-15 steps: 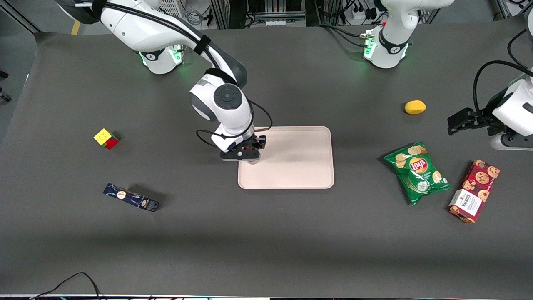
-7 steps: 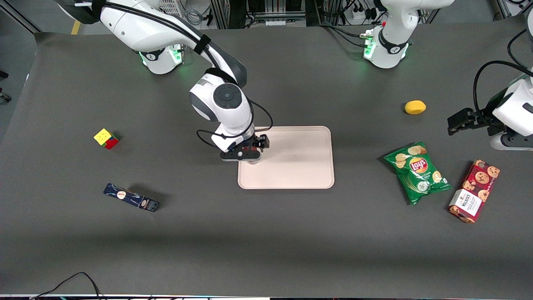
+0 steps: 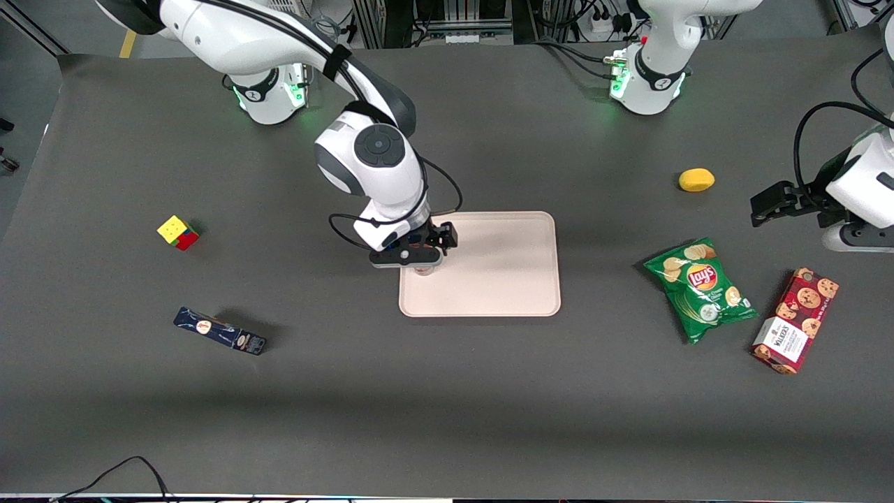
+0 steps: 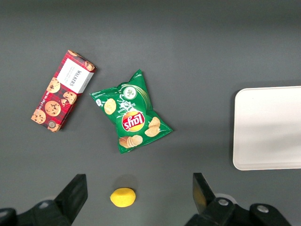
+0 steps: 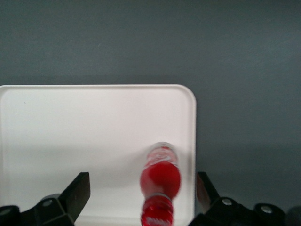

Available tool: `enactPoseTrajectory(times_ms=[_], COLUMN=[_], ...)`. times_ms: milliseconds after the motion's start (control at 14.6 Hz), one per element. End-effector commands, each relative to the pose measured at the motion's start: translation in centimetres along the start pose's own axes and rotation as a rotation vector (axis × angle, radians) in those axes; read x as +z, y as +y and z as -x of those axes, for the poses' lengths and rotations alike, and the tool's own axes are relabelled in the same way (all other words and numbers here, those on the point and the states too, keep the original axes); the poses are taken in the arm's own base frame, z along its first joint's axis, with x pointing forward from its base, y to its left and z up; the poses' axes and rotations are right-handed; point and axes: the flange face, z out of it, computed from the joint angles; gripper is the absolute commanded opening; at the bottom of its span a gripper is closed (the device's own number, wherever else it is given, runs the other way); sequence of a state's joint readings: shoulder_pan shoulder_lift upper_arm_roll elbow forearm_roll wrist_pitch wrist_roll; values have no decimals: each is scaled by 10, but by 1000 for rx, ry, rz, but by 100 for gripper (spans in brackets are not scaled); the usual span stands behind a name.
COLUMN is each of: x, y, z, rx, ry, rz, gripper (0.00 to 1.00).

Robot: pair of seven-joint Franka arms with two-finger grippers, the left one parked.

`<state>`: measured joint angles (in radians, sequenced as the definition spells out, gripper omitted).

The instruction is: Place coke bottle on tray

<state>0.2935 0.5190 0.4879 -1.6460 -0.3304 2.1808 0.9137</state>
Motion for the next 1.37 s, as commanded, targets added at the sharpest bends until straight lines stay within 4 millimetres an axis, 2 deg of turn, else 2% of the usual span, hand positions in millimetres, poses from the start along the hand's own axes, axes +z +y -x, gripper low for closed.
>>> enactPoseTrajectory(times_ms=[0,137,205,341,478,683,751,888,1093,1298], x=[-126,-192,-223,-262,-272,-265,-268,-267,-274,-289], y=[22,54,81,138,183,221,233,283,340,378], z=[-26,-30,-35,-46,-42,-27,-34,-52,-70,-72], rx=[-145,-214,-237,-201,-180,-124,-93,-11,93,159], ry=[-33,-43,-21,-1,1,48,53,52,67,82], rz=[117,112,100,50,36,41,42,52,60,65], gripper=[100,100,100,100,100,100,100,100,100,100])
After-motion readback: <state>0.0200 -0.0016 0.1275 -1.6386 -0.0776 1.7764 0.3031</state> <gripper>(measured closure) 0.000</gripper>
